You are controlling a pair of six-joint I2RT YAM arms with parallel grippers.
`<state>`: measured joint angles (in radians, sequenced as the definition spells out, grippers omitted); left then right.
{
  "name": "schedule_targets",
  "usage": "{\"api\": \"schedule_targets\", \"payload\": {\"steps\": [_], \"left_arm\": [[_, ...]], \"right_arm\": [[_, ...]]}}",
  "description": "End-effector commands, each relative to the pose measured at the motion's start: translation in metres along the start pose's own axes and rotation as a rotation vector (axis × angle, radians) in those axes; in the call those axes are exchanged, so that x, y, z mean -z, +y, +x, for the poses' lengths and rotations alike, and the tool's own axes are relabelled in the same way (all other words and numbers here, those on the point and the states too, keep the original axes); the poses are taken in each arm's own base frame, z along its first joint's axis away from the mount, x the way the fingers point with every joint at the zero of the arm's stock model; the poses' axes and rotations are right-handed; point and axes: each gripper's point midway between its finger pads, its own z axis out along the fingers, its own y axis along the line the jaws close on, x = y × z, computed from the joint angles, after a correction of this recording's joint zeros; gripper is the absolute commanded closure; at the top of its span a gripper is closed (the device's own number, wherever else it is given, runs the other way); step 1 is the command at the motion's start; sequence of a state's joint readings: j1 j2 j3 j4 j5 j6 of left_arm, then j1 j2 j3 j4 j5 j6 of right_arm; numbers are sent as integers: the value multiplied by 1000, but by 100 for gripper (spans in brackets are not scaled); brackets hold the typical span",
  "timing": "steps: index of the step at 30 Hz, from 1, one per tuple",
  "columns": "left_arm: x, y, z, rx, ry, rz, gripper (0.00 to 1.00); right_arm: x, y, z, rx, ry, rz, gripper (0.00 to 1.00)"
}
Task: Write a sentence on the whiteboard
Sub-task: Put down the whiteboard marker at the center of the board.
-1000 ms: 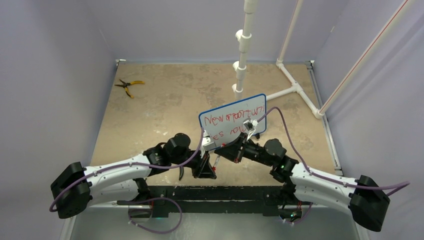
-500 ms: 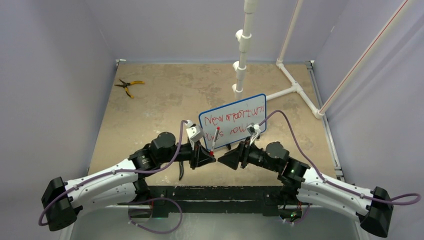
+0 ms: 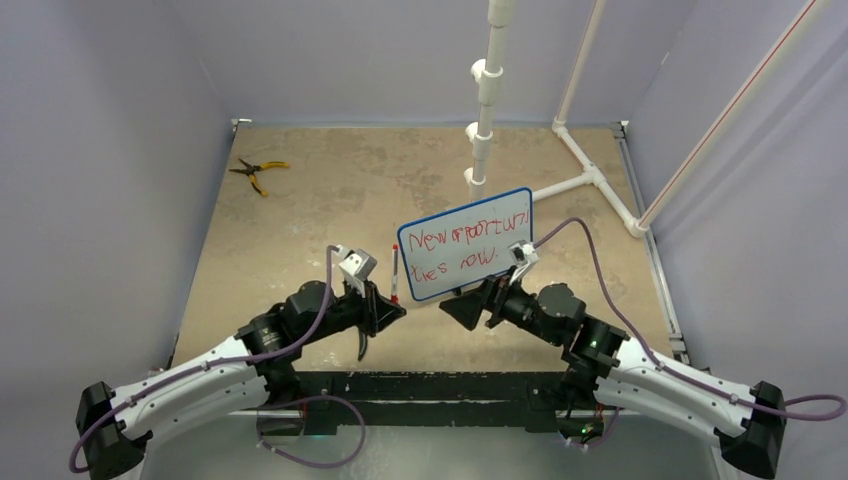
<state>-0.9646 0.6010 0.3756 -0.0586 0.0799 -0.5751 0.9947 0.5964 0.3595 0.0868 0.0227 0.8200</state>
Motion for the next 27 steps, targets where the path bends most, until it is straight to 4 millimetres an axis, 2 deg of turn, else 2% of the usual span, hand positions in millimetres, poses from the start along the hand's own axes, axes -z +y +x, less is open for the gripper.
{"api": "schedule_targets", "payload": {"steps": [1, 6, 11, 16, 19, 23, 27], "left_arm": [[2, 35, -3, 93, -5, -220, 100], [-1, 68, -1, 140, 19, -353, 100], [-12, 94, 6, 179, 52, -409, 100], [-31, 114, 2, 189, 67, -417, 100], [-48, 126, -5, 186, 75, -410, 100], [-59, 153, -9, 187, 72, -448, 100], [-60, 187, -1, 241, 78, -505, 97]], "right_arm": [[8, -5, -35, -1, -168, 59, 1], [18, -29, -64, -50, -322, 207, 1], [20, -44, -81, 44, -373, 334, 1], [13, -66, -99, 140, -379, 459, 1], [11, -81, -123, 153, -393, 468, 1], [24, -87, -154, 194, -481, 482, 1], [45, -102, -176, 222, -556, 587, 1]]}}
